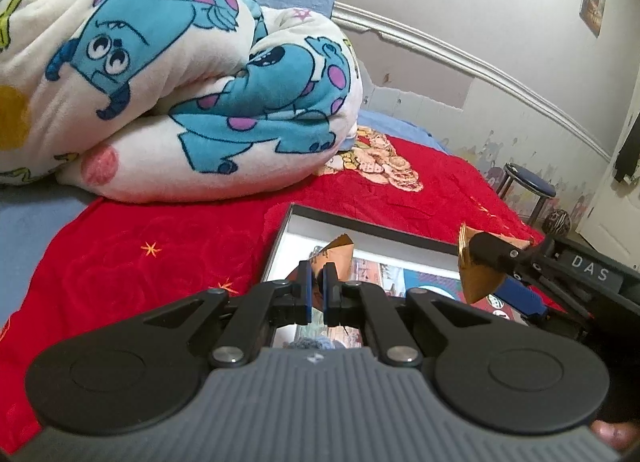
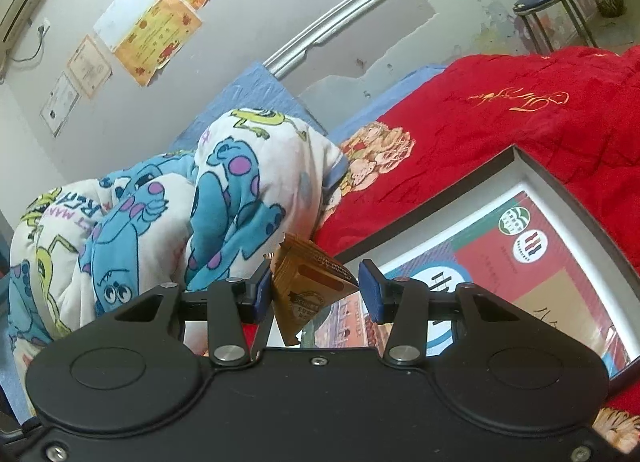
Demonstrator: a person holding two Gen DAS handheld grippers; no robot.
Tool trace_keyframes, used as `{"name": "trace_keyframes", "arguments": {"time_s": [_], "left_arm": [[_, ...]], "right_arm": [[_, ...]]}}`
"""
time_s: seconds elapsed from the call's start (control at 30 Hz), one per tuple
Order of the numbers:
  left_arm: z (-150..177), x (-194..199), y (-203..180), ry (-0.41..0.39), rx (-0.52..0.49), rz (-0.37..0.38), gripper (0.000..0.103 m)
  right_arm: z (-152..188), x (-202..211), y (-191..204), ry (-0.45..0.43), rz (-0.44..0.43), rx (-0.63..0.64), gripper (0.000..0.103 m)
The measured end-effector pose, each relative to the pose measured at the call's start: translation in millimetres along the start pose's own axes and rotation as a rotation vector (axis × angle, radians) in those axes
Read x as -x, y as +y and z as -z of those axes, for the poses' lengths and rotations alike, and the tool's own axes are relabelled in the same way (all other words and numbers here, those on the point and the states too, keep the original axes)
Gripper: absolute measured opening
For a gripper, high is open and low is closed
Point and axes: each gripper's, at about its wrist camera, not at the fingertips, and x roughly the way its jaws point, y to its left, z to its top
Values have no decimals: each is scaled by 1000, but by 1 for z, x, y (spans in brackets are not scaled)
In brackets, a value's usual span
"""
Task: Organize objects
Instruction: 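Carry both held packets over the box with both grippers, then lower both packets into the box and open both grippers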
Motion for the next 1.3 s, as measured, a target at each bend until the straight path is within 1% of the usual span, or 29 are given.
{"name": "trace_keyframes", "arguments": {"time_s": [0.13, 0.3, 0.43, 0.5, 0.67, 0.87, 1.0, 1.1, 1.23, 1.3], "left_arm": [[3, -2, -1, 5, -18, -10, 7], [11, -9, -5, 38, -32, -8, 7], [17, -12, -9, 58, -48, 0, 7], [20, -14, -10, 65, -62, -12, 7], [23, -19, -8, 83, -55, -21, 6], [22, -21, -10, 76, -78, -44, 7], [25, -22, -16, 76, -127, -64, 7], [27, -23, -20, 78, -159, -87, 8], [29, -25, -19, 89, -168, -101, 9], [29, -26, -19, 94, -172, -104, 10]], "right_arm": [[3, 0, 2, 8, 1, 5, 44], [7, -2, 0, 26, 3, -2, 44], [11, -5, -3, 51, -3, -16, 44], [13, -6, -6, 64, -7, -30, 44], [16, -12, -10, 105, -22, -58, 44], [24, -21, -2, 128, 4, -13, 44], [30, -24, 2, 130, 49, 24, 44], [30, -27, 4, 138, 54, 54, 44], [32, -30, 8, 148, 73, 91, 44], [33, -33, 10, 153, 96, 113, 44]]}}
